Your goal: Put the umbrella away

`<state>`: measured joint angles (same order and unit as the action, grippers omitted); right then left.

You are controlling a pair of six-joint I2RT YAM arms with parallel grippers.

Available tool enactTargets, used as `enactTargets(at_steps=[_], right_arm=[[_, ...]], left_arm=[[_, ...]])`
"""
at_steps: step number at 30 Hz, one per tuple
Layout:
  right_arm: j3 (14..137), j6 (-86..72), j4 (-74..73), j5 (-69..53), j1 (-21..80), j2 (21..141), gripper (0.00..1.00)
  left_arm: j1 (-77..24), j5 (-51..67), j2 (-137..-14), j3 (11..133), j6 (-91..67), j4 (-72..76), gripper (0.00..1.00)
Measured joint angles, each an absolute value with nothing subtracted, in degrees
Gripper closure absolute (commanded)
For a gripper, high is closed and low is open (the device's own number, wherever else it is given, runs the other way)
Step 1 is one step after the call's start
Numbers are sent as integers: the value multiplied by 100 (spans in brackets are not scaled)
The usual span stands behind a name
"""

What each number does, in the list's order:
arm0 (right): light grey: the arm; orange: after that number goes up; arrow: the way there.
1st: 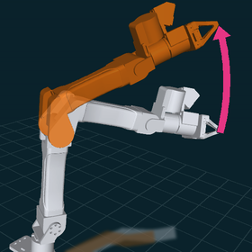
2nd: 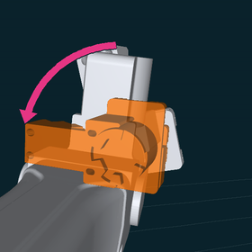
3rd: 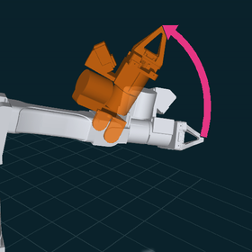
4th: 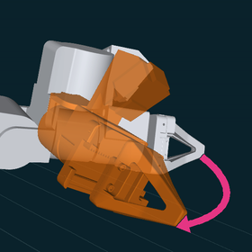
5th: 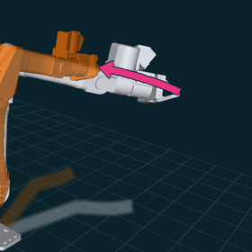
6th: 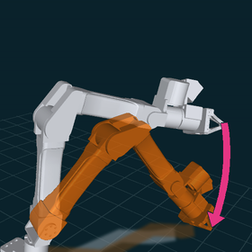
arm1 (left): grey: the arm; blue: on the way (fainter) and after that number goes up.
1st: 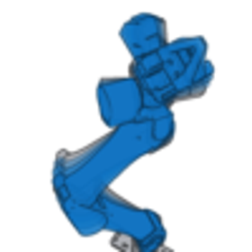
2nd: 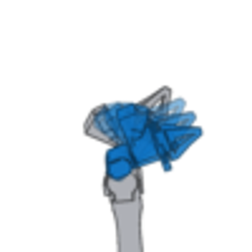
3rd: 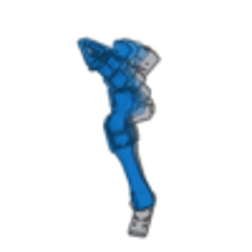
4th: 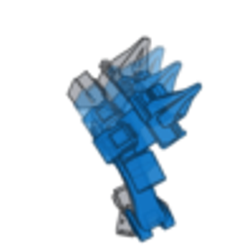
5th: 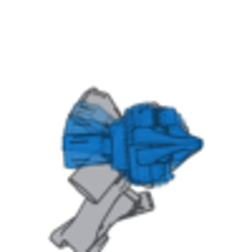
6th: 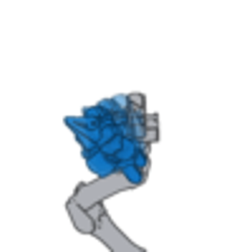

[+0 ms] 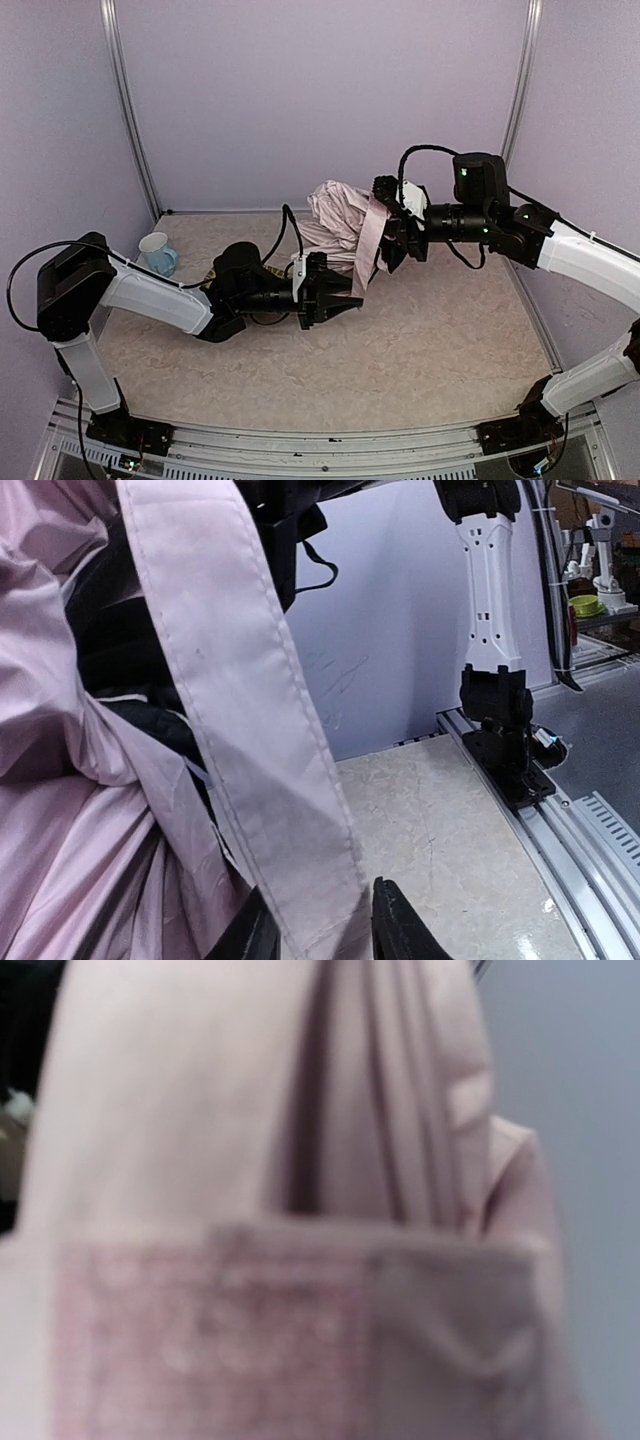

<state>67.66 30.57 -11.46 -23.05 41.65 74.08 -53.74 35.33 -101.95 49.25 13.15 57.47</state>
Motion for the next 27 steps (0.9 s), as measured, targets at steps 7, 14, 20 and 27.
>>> enactTargets(at_steps=[7,14,20,27], right_arm=[[6766,2963,-1146,-2268,4001,7408,100],[6751,2679,-1177,-2097,3509,7334,100],[6580,2740,-1444,-2764,3446,7247,100],[6626,3072,-2250,-3516,3479,7210,100]], left_arm=[[-5384,3970,-10029,4705,1208,5854,100],[-5120,3734,-9627,4154,1199,5537,100],[-4694,3295,-9854,4130,1341,5179,100],[-4532,3197,-10442,4956,2123,4311,100]])
